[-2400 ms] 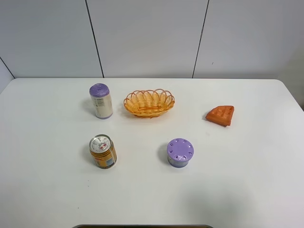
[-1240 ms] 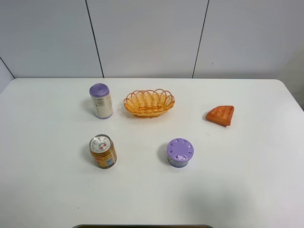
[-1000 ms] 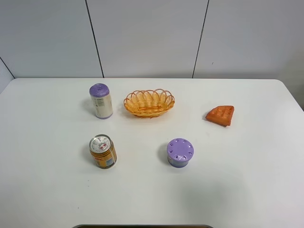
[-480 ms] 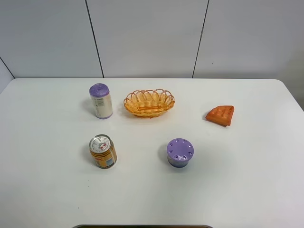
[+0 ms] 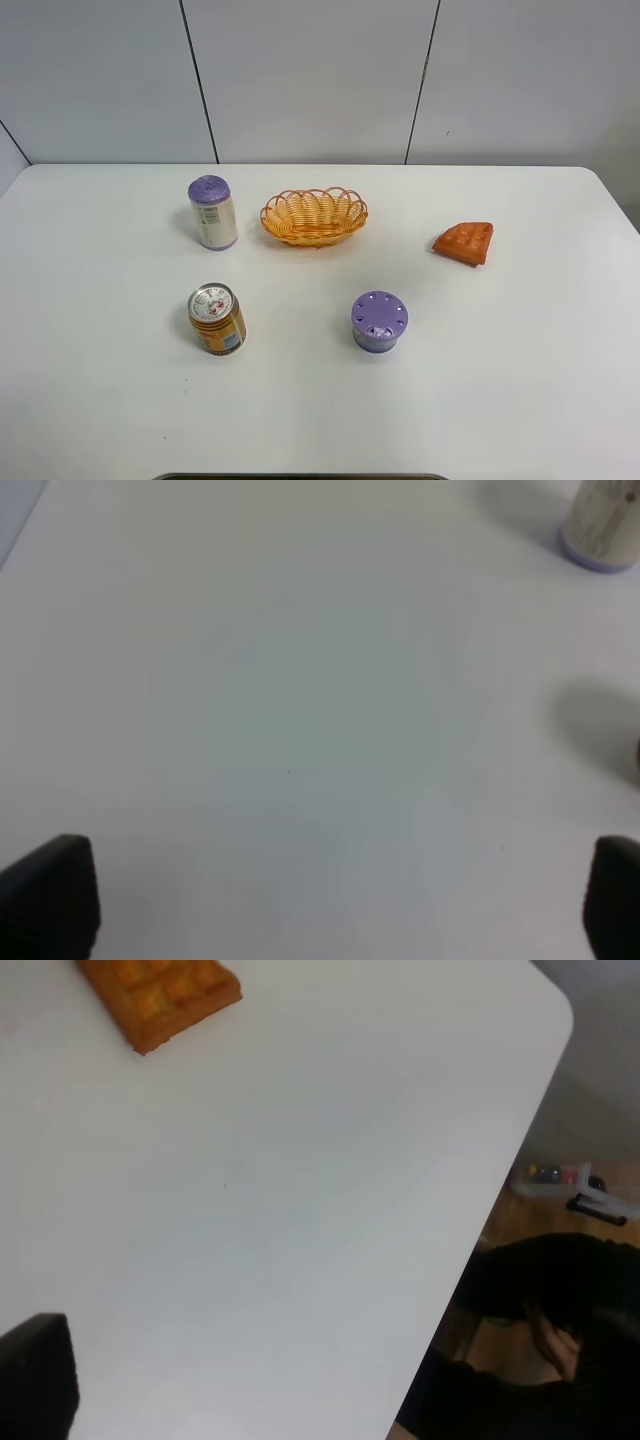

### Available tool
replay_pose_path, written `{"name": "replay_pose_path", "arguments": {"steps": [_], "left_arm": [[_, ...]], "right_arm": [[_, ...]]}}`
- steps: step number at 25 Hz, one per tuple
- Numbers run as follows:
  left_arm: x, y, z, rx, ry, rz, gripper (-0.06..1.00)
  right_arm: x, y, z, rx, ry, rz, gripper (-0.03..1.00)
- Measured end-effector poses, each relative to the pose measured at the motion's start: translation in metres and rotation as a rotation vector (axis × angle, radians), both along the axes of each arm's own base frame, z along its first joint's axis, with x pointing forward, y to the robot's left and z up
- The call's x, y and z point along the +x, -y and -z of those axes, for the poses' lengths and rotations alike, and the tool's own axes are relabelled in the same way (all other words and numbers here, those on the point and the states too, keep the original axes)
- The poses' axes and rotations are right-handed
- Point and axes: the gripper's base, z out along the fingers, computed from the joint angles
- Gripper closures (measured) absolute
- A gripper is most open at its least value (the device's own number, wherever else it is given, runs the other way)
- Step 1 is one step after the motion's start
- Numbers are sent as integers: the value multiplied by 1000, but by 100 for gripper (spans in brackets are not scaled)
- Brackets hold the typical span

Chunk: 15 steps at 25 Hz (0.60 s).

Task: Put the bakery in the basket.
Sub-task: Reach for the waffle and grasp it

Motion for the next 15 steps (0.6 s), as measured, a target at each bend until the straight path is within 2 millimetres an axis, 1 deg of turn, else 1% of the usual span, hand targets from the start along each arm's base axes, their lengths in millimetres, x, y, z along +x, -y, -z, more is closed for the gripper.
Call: {"name": "replay_pose_path", "arguments": {"steps": [4,6,9,12,15], "left_arm": [[0,0,0,0,0,0,-4],[0,0,0,0,0,0,-4],[0,0,0,0,0,0,-4],[0,0,0,0,0,0,-4],[0,0,0,0,0,0,-4]], "right_arm": [[48,-7,14,-30,-77,-51,-3],[69,-10,22,-38,-94,-78,-3],[97,-14,47,-61,-150,-142,-3],[119,-18,71,-105,-180,-239,-3],[134,-23,86,-153,-176,-342,-3]]}}
